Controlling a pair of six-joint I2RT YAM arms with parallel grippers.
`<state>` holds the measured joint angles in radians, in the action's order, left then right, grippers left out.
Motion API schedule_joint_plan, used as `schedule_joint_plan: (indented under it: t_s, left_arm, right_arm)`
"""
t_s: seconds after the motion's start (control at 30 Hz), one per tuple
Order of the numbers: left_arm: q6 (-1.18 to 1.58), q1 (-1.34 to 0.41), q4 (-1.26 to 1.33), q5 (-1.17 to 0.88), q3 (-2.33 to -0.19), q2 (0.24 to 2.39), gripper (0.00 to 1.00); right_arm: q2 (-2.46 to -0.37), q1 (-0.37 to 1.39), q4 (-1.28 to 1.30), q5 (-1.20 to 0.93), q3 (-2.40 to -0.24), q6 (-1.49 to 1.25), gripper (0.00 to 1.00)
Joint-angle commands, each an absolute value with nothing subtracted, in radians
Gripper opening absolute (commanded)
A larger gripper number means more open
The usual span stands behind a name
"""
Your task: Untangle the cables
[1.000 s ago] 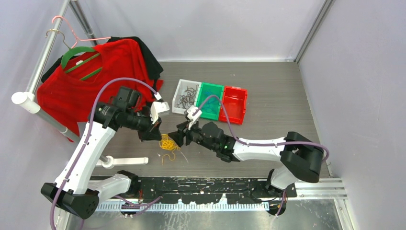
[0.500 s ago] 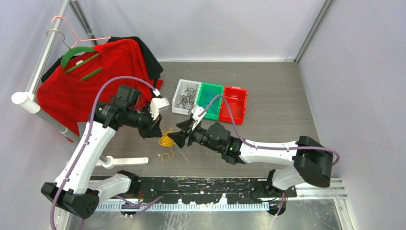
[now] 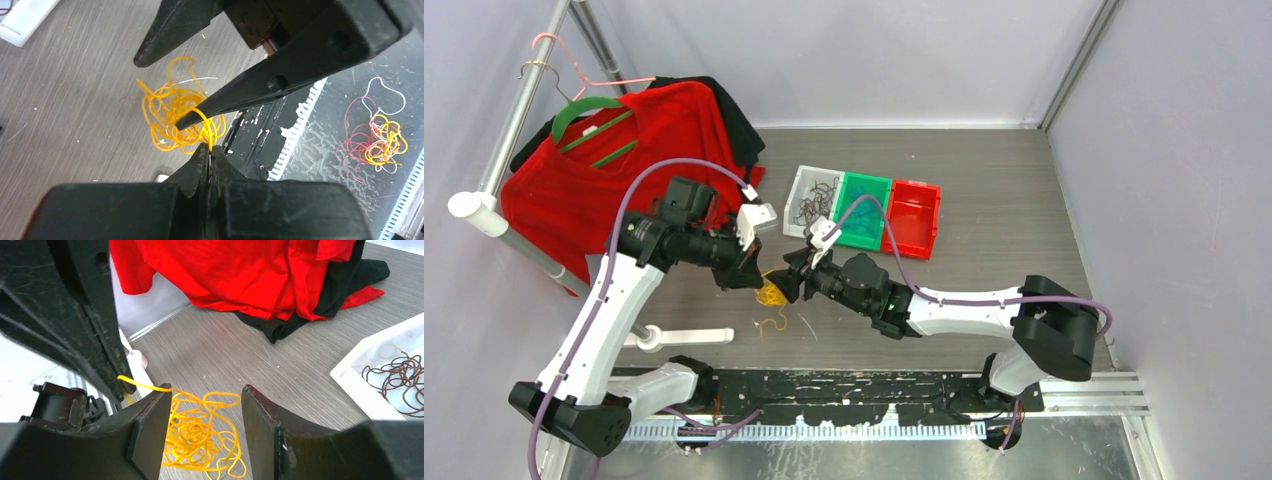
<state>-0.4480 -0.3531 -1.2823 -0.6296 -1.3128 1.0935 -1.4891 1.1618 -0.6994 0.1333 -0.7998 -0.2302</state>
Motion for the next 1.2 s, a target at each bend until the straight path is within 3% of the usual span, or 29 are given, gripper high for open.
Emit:
schedule_joint_plan:
  t_s: [0.0,0.37,0.53,0.9,1.03,1.17]
  left_arm:
    - [-0.462,-0.349,-1.337,-0.716,-1.364,1.096,0.00]
    - [-0.478,-0.350,-1.368,-0.784,-1.403,1.115,0.00]
    - [-0.494,-0.351,-1.401,-0.816,-1.442,1.125,0.00]
    - [-0.542,-0.351,-1.473,-0.845,-1.461,1.120,0.00]
    - [-0.516,-0.350,-1.422,-0.769,-1.442,1.107,0.00]
    - [-0.475,-0.350,-1.331,-0.630,-1.405,1.080,0.00]
  right_arm:
    - [-1.509,1.181,-0.793,0.222,-0.872,-0.182,0.58]
    - [-1.663,1.215,-0.847,0.265,-0.953,-0.174,0.59]
    - [-1.706,1.215,-0.854,0.352,-0.959,-0.168,0.54]
    - [-1.633,1.213,-0.886,0.541,-0.897,-0.096,0.22]
    - [-1.567,1.210,-0.835,0.570,-0.872,-0.066,0.04]
    - [-1.502,1.205,-0.764,0.614,-0.855,-0.051,0.01]
